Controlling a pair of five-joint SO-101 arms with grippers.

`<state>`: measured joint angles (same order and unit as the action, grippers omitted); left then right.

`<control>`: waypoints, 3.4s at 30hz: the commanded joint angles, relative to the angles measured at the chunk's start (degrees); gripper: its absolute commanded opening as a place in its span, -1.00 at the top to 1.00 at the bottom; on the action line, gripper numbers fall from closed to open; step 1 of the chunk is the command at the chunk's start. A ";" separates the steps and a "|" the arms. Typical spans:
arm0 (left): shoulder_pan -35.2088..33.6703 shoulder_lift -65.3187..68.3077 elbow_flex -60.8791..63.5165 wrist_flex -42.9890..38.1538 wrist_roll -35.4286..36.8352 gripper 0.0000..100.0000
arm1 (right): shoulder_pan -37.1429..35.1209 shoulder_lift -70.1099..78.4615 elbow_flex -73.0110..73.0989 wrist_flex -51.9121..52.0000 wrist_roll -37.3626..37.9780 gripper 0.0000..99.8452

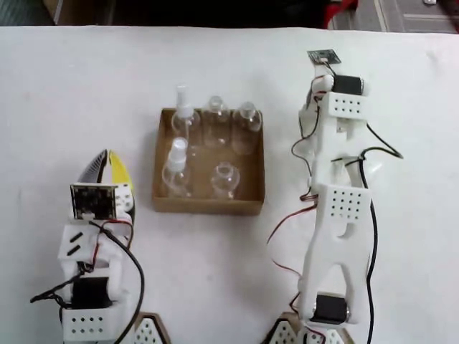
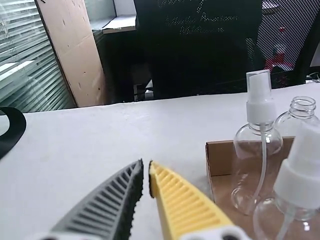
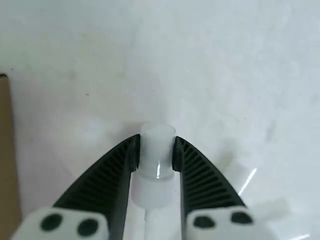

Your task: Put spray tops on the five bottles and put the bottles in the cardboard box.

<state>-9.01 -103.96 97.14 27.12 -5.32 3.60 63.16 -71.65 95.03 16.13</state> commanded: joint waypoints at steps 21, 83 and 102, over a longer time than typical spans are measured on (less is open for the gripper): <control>0.66 -0.48 -0.18 -0.79 -0.44 0.95 | 0.22 -15.87 -13.19 3.82 -0.44 0.97; 0.31 -0.48 -0.18 -0.79 -0.53 0.95 | -26.95 -107.21 102.86 -89.89 -12.48 0.97; 0.40 -0.48 -0.18 -1.14 -0.53 0.95 | -31.60 -82.86 98.46 -112.57 -0.79 0.97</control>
<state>-9.01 -103.96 97.14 27.12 -5.41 -28.31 -19.91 29.98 -14.95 13.49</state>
